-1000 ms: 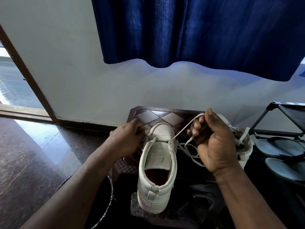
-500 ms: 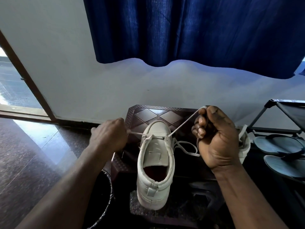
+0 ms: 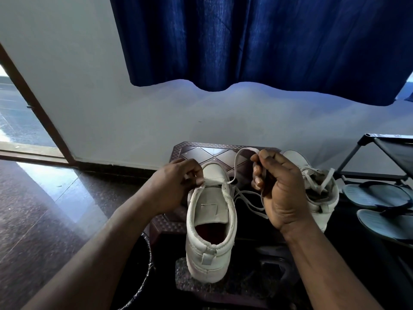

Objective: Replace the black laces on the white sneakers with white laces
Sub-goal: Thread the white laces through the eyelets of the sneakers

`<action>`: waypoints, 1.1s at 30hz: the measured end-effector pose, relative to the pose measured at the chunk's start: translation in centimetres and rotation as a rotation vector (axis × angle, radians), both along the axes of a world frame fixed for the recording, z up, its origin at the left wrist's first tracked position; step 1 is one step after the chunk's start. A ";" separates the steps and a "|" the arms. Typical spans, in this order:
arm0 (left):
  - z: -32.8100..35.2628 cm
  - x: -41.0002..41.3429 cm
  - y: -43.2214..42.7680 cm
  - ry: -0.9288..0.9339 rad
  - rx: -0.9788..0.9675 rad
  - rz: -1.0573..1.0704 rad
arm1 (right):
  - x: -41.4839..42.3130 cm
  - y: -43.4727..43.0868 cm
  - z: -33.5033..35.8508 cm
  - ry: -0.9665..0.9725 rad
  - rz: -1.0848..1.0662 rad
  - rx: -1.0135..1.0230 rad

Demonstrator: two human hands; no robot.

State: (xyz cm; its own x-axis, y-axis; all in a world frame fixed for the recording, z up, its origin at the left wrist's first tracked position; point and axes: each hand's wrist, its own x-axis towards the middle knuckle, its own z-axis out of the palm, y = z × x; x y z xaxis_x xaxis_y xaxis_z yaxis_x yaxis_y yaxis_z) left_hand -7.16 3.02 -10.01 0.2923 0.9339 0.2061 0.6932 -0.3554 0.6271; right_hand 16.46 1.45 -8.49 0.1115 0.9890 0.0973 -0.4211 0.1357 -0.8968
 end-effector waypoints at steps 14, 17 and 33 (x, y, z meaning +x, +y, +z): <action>0.6 -1.1 -0.1 0.249 -0.071 0.500 | -0.8 0.1 -0.6 -0.025 0.011 -0.069; 0.9 -1.0 0.0 0.028 -0.157 0.402 | -0.4 0.3 -0.5 -0.005 0.004 -0.075; 2.3 0.6 -0.9 -0.730 -0.544 0.293 | 1.4 -0.8 3.8 0.236 0.242 0.176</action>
